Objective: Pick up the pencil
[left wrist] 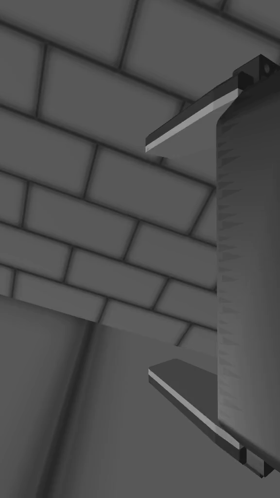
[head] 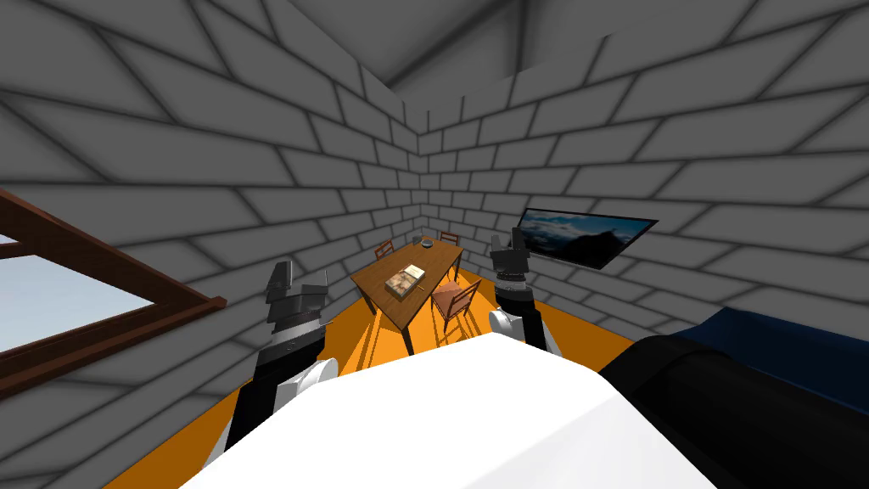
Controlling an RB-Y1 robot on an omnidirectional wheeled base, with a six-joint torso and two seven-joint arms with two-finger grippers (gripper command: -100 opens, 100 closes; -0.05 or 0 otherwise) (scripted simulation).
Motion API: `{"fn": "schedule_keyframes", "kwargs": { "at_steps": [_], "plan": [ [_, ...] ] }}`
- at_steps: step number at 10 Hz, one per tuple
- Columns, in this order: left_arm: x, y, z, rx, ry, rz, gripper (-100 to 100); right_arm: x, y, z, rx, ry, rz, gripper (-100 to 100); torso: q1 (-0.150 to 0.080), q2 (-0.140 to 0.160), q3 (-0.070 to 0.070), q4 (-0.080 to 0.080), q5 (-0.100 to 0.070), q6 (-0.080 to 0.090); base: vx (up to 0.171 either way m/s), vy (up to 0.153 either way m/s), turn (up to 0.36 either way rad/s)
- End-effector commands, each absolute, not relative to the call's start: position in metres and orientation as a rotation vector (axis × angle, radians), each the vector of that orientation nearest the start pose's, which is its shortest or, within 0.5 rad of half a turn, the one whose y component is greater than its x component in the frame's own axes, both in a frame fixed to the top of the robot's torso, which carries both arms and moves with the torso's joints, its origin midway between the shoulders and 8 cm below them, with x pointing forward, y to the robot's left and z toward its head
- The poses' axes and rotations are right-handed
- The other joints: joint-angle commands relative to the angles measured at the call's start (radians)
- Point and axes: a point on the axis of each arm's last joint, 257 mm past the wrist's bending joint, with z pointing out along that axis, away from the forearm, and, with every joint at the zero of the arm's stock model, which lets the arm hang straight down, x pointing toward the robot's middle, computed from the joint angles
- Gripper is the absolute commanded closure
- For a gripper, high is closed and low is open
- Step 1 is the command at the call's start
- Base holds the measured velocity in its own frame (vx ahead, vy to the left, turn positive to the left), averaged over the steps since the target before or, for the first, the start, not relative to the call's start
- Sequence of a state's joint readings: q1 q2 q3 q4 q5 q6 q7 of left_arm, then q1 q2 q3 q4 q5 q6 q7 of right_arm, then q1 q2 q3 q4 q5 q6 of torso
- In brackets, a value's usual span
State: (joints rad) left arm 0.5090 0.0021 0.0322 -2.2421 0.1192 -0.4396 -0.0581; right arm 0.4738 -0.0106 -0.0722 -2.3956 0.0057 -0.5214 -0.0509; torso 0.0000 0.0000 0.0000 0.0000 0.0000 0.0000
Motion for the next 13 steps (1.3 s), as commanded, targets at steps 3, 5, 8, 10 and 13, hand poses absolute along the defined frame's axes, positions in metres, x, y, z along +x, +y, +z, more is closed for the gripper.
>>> {"fn": "schedule_keyframes", "kwargs": {
  "at_steps": [3,5,8,10,13],
  "plan": [
    [0.364,0.31,-0.012,-0.757,0.714,-1.227,-100,0.311,-0.287,0.087,0.52,0.501,1.319,0,-0.001,0.001,0.001,0.0,0.0,0.0,-0.024,-0.016,-0.024],
    [0.373,0.316,-0.019,-0.747,0.778,-1.184,-100,0.311,-0.287,0.087,0.52,0.501,1.319,0,-0.001,0.002,0.001,0.0,0.0,0.0,-0.041,-0.032,-0.057],
    [0.389,0.332,-0.034,-0.748,0.876,-1.095,-100,0.311,-0.287,0.087,0.52,0.501,1.319,0,-0.002,0.003,0.002,0.001,-0.001,0.0,-0.051,-0.044,-0.085],
    [0.397,0.34,-0.043,-0.764,0.92,-1.054,-100,0.311,-0.287,0.087,0.52,0.501,1.319,0,-0.002,0.002,0.001,0.001,-0.001,0.0,-0.025,-0.035,-0.054],
    [0.409,0.36,-0.059,-0.784,0.989,-0.972,-100,0.311,-0.287,0.087,0.52,0.501,1.319,0,-0.002,0.002,0.001,0.0,-0.001,0.0,-0.026,-0.04,-0.091]
  ]
}}
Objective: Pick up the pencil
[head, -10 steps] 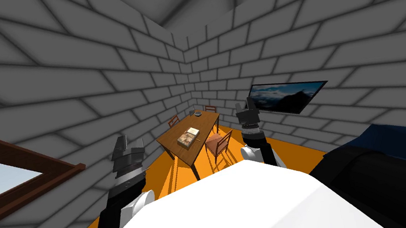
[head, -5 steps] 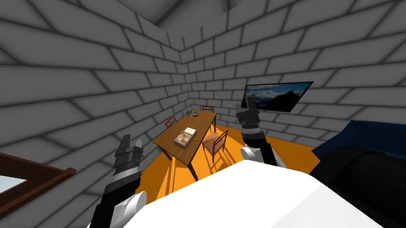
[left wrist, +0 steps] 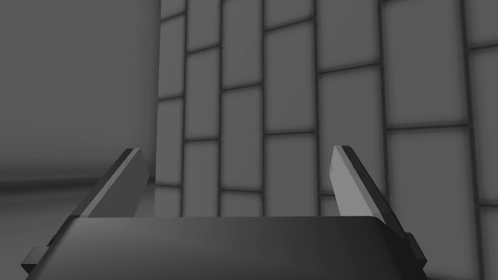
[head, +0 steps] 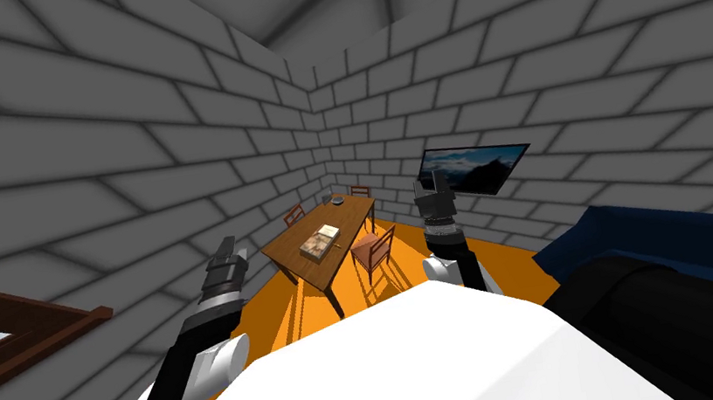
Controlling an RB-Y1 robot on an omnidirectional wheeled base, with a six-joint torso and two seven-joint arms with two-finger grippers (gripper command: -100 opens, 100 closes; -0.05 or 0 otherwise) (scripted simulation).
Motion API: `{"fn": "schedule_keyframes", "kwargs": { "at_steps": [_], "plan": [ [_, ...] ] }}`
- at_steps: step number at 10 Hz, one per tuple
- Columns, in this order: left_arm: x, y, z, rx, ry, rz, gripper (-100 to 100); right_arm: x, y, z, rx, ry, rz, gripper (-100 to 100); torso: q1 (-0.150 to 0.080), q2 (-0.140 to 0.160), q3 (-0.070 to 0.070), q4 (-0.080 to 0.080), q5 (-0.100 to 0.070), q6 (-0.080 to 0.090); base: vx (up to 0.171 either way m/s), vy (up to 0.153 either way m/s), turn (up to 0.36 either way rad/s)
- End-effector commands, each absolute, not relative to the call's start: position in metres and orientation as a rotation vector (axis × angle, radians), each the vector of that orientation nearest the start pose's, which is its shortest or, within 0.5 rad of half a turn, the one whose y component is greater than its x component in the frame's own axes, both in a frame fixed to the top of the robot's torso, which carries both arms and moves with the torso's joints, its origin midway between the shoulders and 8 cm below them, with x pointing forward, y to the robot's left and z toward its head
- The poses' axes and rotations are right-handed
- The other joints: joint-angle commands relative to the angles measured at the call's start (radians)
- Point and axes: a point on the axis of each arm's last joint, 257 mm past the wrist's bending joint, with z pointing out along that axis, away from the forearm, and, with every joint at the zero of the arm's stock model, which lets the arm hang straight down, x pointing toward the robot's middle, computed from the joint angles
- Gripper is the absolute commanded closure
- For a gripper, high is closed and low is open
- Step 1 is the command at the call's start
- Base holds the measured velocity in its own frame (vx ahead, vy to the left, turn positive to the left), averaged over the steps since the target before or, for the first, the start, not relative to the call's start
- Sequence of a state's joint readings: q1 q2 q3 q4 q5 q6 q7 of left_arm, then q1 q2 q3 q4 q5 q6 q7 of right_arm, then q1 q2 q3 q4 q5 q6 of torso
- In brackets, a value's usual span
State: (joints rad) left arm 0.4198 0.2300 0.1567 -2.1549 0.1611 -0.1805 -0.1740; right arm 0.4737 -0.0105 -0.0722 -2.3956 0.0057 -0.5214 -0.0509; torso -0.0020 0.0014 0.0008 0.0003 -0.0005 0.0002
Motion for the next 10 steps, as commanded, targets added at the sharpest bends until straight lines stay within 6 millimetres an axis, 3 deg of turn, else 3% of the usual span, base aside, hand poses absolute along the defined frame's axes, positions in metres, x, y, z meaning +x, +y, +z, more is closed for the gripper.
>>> {"fn": "schedule_keyframes", "kwargs": {
  "at_steps": [1,5,6,7,8,9,10],
  "plan": [
    [0.41,0.361,-0.062,-0.792,0.997,-0.968,-100,0.311,-0.287,0.087,0.52,0.501,1.319,0,0.0,0.0,0.0,0.0,0.0,0.0,-0.013,-0.025,-0.062],
    [0.423,0.386,-0.084,-0.836,1.075,-0.871,-100,0.311,-0.287,0.087,0.52,0.501,1.319,0,0.001,0.0,0.0,0.0,0.0,0.0,-0.012,-0.027,-0.088],
    [0.428,0.4,-0.095,-0.856,1.107,-0.823,-100,0.311,-0.287,0.087,0.52,0.501,1.319,0,0.001,-0.001,0.0,0.0,0.0,0.0,-0.003,-0.029,-0.138],
    [0.429,0.4,-0.097,-0.864,1.114,-0.819,-100,0.311,-0.287,0.087,0.52,0.501,1.319,0,0.001,-0.001,-0.001,0.0,0.0,0.0,0.001,-0.025,-0.069],
    [0.433,0.415,-0.108,-0.887,1.145,-0.77,-100,0.311,-0.287,0.087,0.52,0.501,1.319,0,0.001,-0.001,-0.001,0.0,0.0,0.0,0.006,-0.038,-0.154],
    [0.434,0.416,-0.112,-0.896,1.153,-0.766,-100,0.311,-0.287,0.087,0.52,0.501,1.319,0,0.0,-0.002,-0.001,0.0,0.0,0.0,0.002,-0.029,-0.071],
    [0.437,0.431,-0.123,-0.922,1.182,-0.718,-100,0.311,-0.287,0.087,0.52,0.501,1.319,0,0.001,-0.002,-0.001,0.0,0.0,-0.001,0.003,-0.029,-0.17]
  ]
}}
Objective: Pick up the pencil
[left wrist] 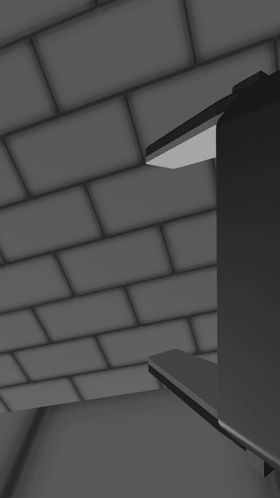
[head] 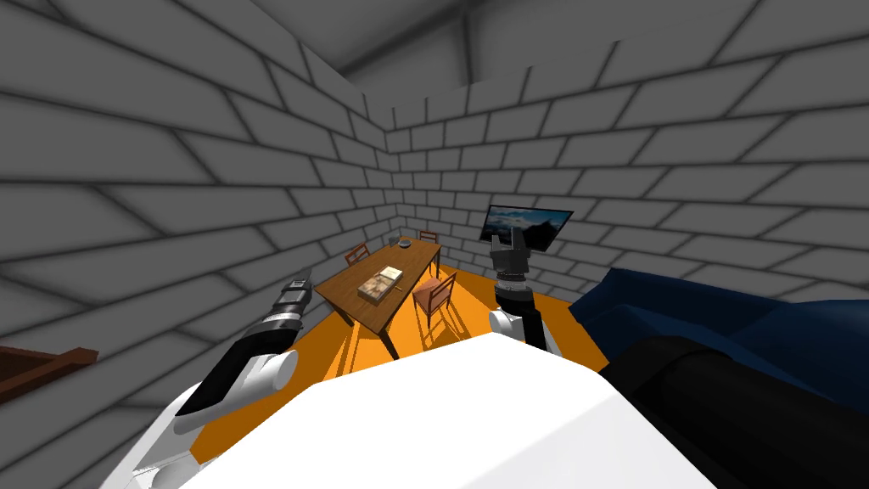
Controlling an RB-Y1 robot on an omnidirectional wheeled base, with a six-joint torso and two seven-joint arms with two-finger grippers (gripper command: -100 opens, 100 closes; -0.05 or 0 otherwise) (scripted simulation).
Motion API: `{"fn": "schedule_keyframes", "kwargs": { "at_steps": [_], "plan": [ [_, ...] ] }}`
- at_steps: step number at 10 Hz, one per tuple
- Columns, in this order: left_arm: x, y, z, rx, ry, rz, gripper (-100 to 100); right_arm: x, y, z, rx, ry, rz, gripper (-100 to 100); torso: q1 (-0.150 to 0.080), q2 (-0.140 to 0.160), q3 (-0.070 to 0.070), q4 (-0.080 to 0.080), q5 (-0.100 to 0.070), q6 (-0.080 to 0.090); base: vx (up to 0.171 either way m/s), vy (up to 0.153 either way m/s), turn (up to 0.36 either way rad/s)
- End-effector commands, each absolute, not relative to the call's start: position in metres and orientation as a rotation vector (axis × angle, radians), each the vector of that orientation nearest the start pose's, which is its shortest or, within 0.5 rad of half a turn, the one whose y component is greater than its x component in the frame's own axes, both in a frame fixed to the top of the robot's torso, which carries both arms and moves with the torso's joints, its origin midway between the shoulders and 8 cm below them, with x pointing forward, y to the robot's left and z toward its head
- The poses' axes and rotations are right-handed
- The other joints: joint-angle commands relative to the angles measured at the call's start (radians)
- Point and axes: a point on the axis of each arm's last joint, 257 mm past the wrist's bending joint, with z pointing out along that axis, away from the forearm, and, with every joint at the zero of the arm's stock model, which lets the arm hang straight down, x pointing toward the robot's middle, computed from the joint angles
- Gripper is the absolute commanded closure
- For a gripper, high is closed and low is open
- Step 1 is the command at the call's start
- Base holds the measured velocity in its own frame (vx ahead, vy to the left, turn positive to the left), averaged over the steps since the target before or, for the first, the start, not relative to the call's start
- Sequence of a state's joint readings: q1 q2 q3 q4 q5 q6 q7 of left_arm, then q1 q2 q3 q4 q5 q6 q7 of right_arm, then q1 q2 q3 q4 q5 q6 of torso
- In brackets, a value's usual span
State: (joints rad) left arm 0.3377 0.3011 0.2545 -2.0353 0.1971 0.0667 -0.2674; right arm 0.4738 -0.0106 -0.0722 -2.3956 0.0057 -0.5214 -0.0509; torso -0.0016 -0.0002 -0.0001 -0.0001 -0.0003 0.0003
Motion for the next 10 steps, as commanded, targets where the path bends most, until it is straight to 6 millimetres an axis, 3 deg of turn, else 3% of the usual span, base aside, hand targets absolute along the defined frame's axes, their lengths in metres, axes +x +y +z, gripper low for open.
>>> {"fn": "schedule_keyframes", "kwargs": {
  "at_steps": [1,2,4,7,10],
  "plan": [
    [0.438,0.432,-0.127,-0.933,1.193,-0.712,-100,0.311,-0.287,0.087,0.52,0.501,1.319,0,0.0,0.0,0.0,0.0,0.0,0.0,0.005,-0.021,-0.074],
    [0.44,0.448,-0.138,-0.958,1.217,-0.666,-100,0.311,-0.287,0.087,0.52,0.501,1.319,0,0.001,0.0,0.0,0.0,0.0,-0.001,0.007,-0.031,-0.141],
    [0.44,0.449,-0.144,-0.974,1.232,-0.657,-100,0.311,-0.287,0.087,0.52,0.501,1.319,0,0.001,0.0,0.0,0.0,0.0,-0.001,0.008,-0.014,-0.045],
    [0.442,0.483,-0.175,-1.056,1.297,-0.558,-100,0.311,-0.287,0.087,0.52,0.501,1.319,0,0.001,-0.001,0.0,0.0,0.0,-0.001,0.016,-0.02,-0.165],
    [0.439,0.5,-0.2,-1.124,1.35,-0.499,-100,0.311,-0.287,0.087,0.52,0.501,1.319,0,0.001,-0.001,-0.001,0.0,0.0,0.0,0.024,-0.015,-0.115]
  ]
}}
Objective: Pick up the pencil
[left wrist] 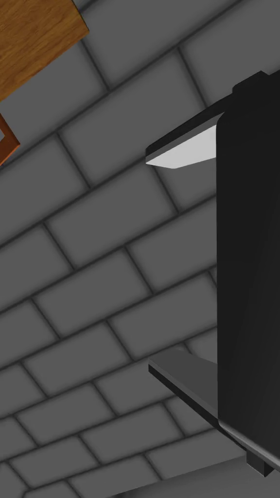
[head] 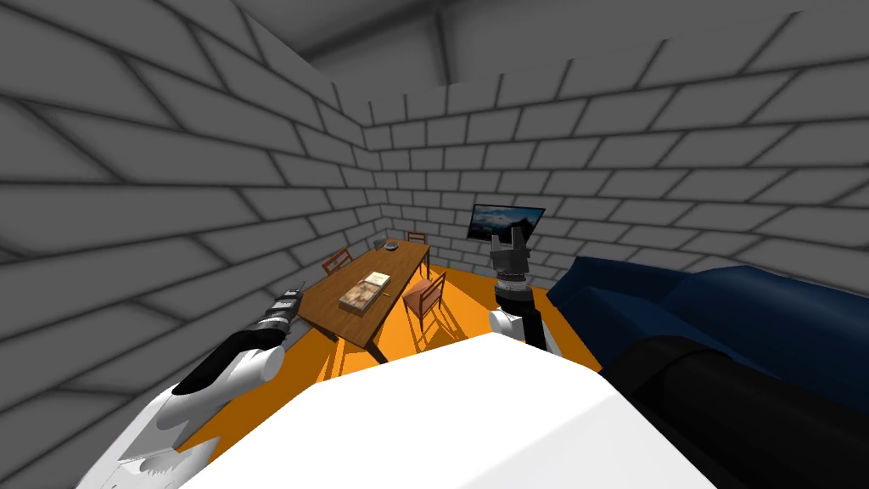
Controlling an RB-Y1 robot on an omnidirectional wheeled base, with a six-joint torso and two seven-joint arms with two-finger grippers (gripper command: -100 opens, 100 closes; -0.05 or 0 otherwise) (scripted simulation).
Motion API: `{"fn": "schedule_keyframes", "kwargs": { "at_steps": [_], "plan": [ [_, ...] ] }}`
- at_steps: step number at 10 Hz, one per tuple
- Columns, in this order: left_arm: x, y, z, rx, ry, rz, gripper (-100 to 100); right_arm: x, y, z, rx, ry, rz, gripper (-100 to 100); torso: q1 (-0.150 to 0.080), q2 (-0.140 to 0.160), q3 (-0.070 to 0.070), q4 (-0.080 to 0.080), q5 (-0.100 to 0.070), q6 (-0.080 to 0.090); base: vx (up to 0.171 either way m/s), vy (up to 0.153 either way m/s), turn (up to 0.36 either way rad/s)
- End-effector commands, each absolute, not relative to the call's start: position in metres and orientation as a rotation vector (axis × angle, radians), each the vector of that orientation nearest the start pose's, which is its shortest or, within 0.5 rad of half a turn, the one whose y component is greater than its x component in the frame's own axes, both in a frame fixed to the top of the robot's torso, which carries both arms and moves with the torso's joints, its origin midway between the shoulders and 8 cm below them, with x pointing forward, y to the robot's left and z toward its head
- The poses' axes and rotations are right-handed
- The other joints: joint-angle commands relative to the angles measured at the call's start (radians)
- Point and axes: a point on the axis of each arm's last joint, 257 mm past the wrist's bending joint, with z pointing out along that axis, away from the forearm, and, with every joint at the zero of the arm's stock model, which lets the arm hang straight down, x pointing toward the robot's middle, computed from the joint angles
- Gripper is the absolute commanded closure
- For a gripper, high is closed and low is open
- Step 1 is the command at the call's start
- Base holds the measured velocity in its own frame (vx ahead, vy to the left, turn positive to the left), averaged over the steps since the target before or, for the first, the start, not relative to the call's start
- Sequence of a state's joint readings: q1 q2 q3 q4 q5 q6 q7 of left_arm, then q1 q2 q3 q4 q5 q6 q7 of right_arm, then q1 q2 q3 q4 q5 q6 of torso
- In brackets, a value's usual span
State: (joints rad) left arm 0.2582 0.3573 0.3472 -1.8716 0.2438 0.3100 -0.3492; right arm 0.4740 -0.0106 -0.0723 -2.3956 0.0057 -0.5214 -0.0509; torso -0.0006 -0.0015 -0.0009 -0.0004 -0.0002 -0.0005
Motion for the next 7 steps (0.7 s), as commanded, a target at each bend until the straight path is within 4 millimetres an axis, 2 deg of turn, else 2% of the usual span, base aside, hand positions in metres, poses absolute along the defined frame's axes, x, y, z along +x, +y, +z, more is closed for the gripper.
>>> {"fn": "schedule_keyframes", "kwargs": {
  "at_steps": [1,2,3,4,5,6,7],
  "plan": [
    [0.438,0.515,-0.213,-1.158,1.37,-0.46,-100,0.311,-0.287,0.087,0.52,0.501,1.319,0,0.0,0.0,0.0,0.0,0.0,0.0,0.039,-0.016,-0.205],
    [0.436,0.515,-0.219,-1.175,1.385,-0.451,-100,0.311,-0.287,0.087,0.52,0.501,1.319,0,0.0,-0.001,0.0,0.0,0.0,0.001,0.032,-0.01,-0.109],
    [0.434,0.53,-0.233,-1.215,1.406,-0.414,-100,0.311,-0.287,0.087,0.52,0.501,1.319,0,0.0,-0.001,0.0,0.0,0.0,0.0,0.036,-0.015,-0.178],
    [0.431,0.53,-0.24,-1.236,1.425,-0.403,-100,0.311,-0.287,0.087,0.52,0.501,1.319,0,0.0,-0.001,0.0,0.0,0.0,0.0,0.031,-0.008,-0.114],
    [0.428,0.543,-0.254,-1.275,1.445,-0.37,-100,0.311,-0.287,0.087,0.52,0.501,1.319,0,0.0,0.0,0.0,0.0,0.0,0.0,0.04,-0.006,-0.23],
    [0.424,0.543,-0.263,-1.302,1.469,-0.357,-100,0.311,-0.287,0.087,0.52,0.501,1.319,0,0.001,-0.001,-0.001,0.0,0.0,0.001,0.043,0.001,-0.109],
    [0.421,0.554,-0.276,-1.339,1.486,-0.328,-100,0.311,-0.288,0.087,0.52,0.501,1.319,0,0.001,-0.001,-0.001,0.0,0.0,0.0,0.052,0.0,-0.19]
  ]
}}
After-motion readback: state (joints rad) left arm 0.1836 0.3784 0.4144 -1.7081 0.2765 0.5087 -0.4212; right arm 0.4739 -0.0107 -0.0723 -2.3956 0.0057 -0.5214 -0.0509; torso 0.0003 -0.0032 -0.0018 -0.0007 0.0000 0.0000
